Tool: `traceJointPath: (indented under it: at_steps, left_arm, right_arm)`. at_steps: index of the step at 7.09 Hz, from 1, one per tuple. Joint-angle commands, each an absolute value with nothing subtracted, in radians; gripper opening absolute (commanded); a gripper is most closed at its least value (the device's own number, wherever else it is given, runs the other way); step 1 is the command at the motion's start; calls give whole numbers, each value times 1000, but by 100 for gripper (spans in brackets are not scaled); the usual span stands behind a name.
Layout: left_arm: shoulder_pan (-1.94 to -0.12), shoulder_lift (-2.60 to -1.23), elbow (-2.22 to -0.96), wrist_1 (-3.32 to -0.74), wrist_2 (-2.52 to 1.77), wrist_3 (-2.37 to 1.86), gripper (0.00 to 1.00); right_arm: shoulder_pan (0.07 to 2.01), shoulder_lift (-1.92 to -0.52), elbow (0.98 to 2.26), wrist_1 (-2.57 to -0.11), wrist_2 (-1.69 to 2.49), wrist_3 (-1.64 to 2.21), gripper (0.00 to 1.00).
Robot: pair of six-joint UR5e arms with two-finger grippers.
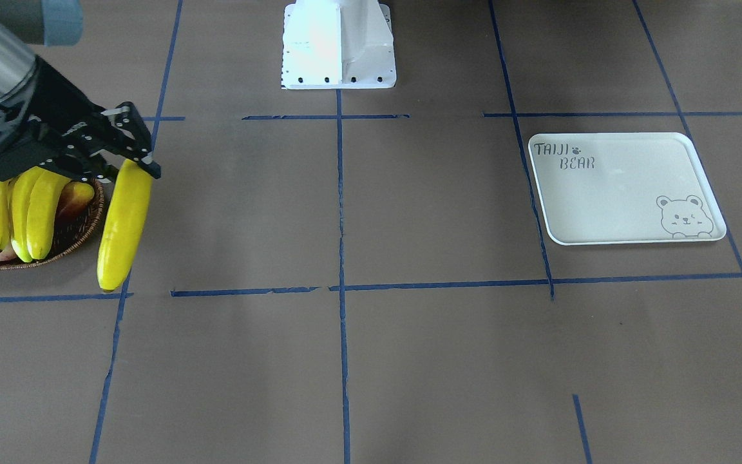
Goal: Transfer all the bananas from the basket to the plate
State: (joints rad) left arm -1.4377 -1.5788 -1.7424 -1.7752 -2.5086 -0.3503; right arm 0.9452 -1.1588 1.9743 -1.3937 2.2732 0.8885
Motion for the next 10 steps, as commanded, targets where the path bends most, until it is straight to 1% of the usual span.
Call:
traceJointPath:
  at_steps: [1,2,3,4,5,6,8,9,10]
  left_arm:
    - [-1344,-1693,-1744,-1929,-2513,-736,100]
    - [-1326,-1753,-1746,-1942,-2514,-858,100]
    - [-1280,-1778,-1747,-2004,-2513,-967,100]
    - [-1200,-1781,-1743,-2139,-2511,-1136,100]
    - [-1151,-1814,-1737,-2274,-2510,-1336,100]
    - [-1117,-1865,-1732,-2334,-2507,-1485,100]
    - [-1074,-1920,-1750,-2437,-2503,-1712,100]
    - [-1012,-1962,-1753,-2530,-2473,-1874,100]
    - [-923,-2000,-1758,-2634,-2339,-2026,100]
  right_arm:
    - [711,-1109,2067,-1393,2018,1116,0]
    - [642,-1089,2085,-1393,1949,1173,0]
    - [577,-1074,2100,-1384,1881,1218,0]
    - [498,-1072,2098,-1299,1788,1257,0]
    - [433,-1072,2095,-1246,1708,1279,0]
    - [413,-1071,2097,-1217,1700,1279,0]
    - [390,-1071,2092,-1174,1709,1276,0]
    - [388,-1069,2095,-1170,1712,1276,0]
    - [379,-1066,2094,-1137,1713,1276,0]
